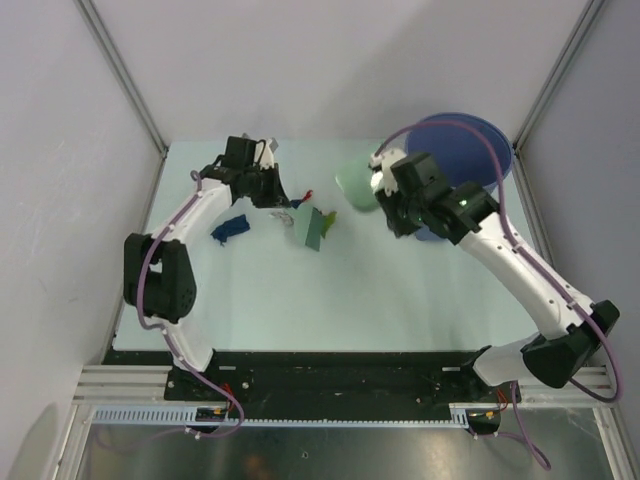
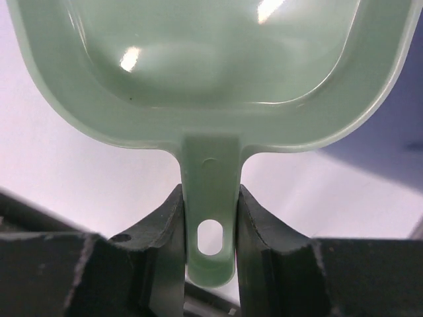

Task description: Sweep away the paper scraps from the table

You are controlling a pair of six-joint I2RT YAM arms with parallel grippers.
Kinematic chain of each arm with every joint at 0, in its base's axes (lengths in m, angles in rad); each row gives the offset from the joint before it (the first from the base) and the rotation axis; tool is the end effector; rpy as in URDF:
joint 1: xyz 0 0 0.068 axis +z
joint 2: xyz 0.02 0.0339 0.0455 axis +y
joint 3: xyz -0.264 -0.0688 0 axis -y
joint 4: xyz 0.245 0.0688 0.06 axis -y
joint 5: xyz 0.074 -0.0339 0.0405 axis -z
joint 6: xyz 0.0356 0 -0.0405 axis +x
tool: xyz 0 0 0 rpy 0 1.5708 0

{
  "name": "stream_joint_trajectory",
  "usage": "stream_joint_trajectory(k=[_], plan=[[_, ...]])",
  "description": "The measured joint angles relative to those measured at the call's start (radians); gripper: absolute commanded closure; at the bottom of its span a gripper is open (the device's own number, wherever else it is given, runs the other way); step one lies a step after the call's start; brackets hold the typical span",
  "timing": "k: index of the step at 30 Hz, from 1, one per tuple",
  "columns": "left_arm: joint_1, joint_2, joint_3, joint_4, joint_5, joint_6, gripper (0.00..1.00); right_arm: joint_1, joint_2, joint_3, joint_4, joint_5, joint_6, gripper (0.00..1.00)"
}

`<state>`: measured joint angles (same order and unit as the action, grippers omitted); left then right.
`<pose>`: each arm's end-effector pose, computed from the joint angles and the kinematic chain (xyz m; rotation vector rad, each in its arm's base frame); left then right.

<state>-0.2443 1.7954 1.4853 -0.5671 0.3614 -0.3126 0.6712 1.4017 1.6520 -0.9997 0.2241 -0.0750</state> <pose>0.3841 -0.1087 0.2707 0.0792 2.4910 -0.6839 0.2223 0.1665 0.4185 -0.7318 2.1780 0.0467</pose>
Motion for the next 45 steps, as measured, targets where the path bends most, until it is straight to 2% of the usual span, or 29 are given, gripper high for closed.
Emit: stream_joint_trajectory(k=[6, 10, 15, 18, 23, 31, 39, 45], plan=[[-0.014, -0.124, -0.017, -0.038, 0.027, 0.135, 1.0, -0.001, 0.001, -0.27, -0.072, -0.232, 0.103, 1.0], [-0.028, -0.225, -0.017, -0.05, 0.037, 0.203, 1.0, 0.006, 0.083, -0.291, -0.13, -0.314, 0.11, 1.0], [-0.045, -0.295, -0.005, -0.056, -0.009, 0.294, 1.0, 0.01, 0.186, -0.299, -0.143, -0.323, 0.103, 1.0], [-0.093, -0.266, 0.027, -0.06, -0.103, 0.364, 1.0, 0.01, 0.254, -0.299, -0.142, -0.311, 0.097, 1.0], [-0.181, -0.089, 0.167, -0.064, -0.227, 0.453, 1.0, 0.013, 0.372, -0.299, -0.12, -0.279, 0.089, 1.0], [-0.211, 0.065, 0.222, -0.065, -0.359, 0.531, 1.0, 0.031, 0.472, -0.256, -0.077, -0.195, 0.082, 1.0], [-0.228, 0.064, 0.176, -0.049, -0.227, 0.529, 1.0, 0.041, 0.612, -0.097, -0.042, -0.162, 0.047, 1.0], [-0.23, 0.008, 0.109, -0.044, -0.105, 0.533, 1.0, 0.041, 0.657, -0.051, 0.006, -0.149, 0.011, 1.0]])
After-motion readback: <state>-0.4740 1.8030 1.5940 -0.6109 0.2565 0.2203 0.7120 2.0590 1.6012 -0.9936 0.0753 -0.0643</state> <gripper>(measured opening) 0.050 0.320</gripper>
